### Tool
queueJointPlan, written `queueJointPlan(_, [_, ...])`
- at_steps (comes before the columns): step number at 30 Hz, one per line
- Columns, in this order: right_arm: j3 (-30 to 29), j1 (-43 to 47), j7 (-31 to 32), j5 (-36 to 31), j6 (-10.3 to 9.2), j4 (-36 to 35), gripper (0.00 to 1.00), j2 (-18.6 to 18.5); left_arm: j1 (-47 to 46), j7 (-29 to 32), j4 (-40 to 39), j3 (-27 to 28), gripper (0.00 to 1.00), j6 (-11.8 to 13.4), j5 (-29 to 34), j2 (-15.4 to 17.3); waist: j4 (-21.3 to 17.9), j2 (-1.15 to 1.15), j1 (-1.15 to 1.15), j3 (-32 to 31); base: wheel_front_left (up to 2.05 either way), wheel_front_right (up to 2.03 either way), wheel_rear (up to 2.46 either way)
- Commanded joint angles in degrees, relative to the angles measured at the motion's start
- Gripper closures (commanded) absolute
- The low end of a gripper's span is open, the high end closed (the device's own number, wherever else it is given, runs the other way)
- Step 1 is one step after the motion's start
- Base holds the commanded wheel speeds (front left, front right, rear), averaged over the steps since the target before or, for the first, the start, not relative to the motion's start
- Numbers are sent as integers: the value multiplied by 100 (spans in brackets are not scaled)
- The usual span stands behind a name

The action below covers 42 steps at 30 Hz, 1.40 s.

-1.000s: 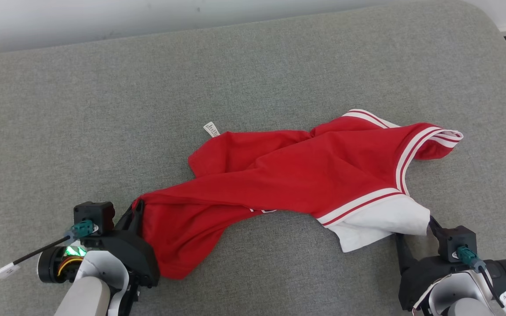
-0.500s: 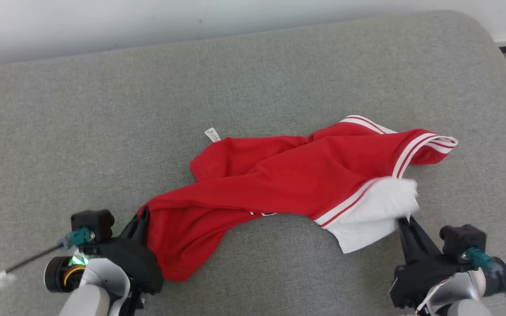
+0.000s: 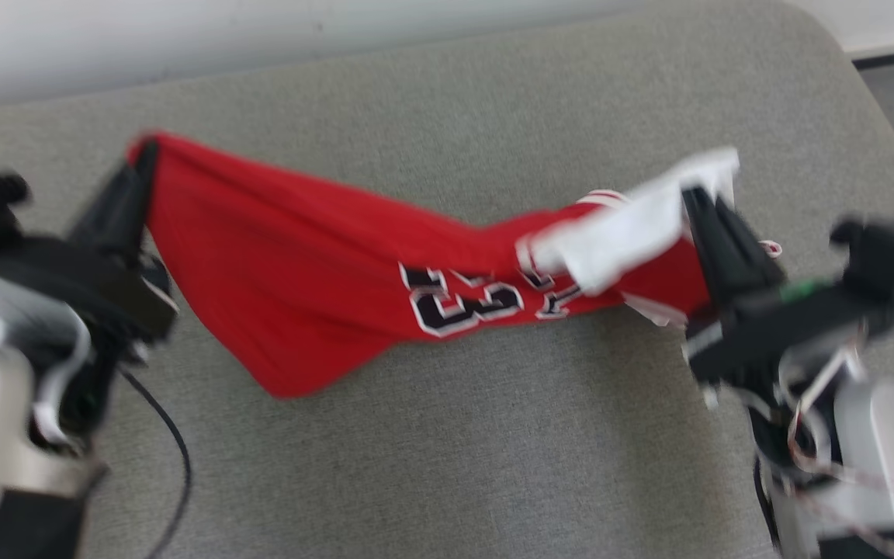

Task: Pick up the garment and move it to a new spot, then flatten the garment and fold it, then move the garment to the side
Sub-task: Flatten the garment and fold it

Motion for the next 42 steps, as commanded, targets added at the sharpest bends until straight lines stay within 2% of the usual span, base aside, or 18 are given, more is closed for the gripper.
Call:
queueJointPlan(1, [73, -537, 87, 223, -13, 159, 100, 44, -388, 53, 12, 66, 100, -48, -172, 30, -175, -1, 0, 351, 0, 0, 0])
queueJointPlan(3, [169, -1125, 179, 387, -13, 362, 100, 86, -772, 128, 52, 108, 100, -39, -265, 156, -245, -1, 0, 571, 0, 0, 0])
queueJointPlan(4, [169, -1125, 179, 387, -13, 362, 100, 86, -772, 128, 52, 108, 100, -39, -265, 156, -245, -1, 0, 571, 0, 0, 0])
queueJointPlan(7, [169, -2109, 245, 364, -13, 763, 100, 86, -1449, 162, 40, 5, 100, -70, -180, 379, -342, -1, 0, 966, 0, 0, 0])
queueJointPlan(11, [-10, -3446, 54, 206, -13, 1466, 100, 178, -2427, -280, 60, -17, 100, -78, -218, 604, -496, -1, 0, 1492, 0, 0, 0])
queueJointPlan(12, [-204, -4107, -150, 185, -13, 1864, 100, 234, -2952, -449, 136, -53, 100, -83, -323, 699, -576, -1, 0, 1746, 0, 0, 0])
queueJointPlan(16, [-535, -5360, -663, 213, -12, 2582, 100, 278, -3990, -801, 435, 108, 100, -65, -447, 741, -704, -1, 0, 2245, 0, 0, 0])
queueJointPlan(22, [-1031, -6906, -1820, 712, -13, 3626, 100, 278, -5370, -1274, 841, 59, 100, -72, -100, 833, -924, -1, 0, 2672, 0, 0, 0])
queueJointPlan(25, [-1381, -7597, -2376, 862, -13, 3957, 100, 271, -6053, -1515, 973, -41, 100, -75, 1, 780, -955, -1, 0, 2818, 0, 0, 0])
queueJointPlan(29, [-1712, -8216, -2735, 839, -13, 4125, 100, 279, -6722, -1860, 1174, -227, 100, -74, 115, 784, -959, -1, 0, 2906, 0, 0, 0])
queueJointPlan(34, [-1808, -8467, -2825, 550, -13, 4080, 100, 270, -7217, -2310, 1237, -607, 100, -77, 207, 970, -939, -1, 0, 2994, 0, 0, 0])
queueJointPlan(37, [-1759, -8308, -2834, 354, -13, 4061, 100, 273, -7207, -2446, 1315, -883, 100, -78, 239, 1231, -892, -1, 0, 3082, 0, 0, 0])
queueJointPlan(42, [-1306, -7743, -2840, 177, -13, 4048, 100, 275, -6559, -2619, 1440, -1318, 100, -78, -49, 1648, -760, -1, 0, 3119, 0, 0, 0])
